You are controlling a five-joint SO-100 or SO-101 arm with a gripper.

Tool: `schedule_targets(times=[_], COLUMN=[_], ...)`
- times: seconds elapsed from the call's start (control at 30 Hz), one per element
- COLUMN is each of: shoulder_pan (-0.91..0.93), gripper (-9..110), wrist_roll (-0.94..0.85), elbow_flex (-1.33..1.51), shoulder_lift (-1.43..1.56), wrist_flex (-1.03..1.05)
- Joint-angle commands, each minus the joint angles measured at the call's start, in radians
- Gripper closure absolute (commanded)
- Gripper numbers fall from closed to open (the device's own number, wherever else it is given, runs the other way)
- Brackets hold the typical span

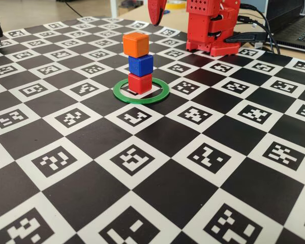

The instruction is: Grab the red cube then put it in the green circle then put the blue cube on top and finally the orange cube on top

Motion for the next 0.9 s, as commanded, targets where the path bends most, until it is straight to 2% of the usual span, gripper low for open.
schedule_targets(times=[0.0,0.3,0.87], shoulder_pan=[0.008,0.018,0.049], gripper=[107,107,107], wrist_roll=[-0.106,-0.351,-0.532], elbow_flex=[0.025,0.175,0.410], shoulder_lift=[0.086,0.138,0.472], wrist_flex=[-0.035,-0.133,-0.184])
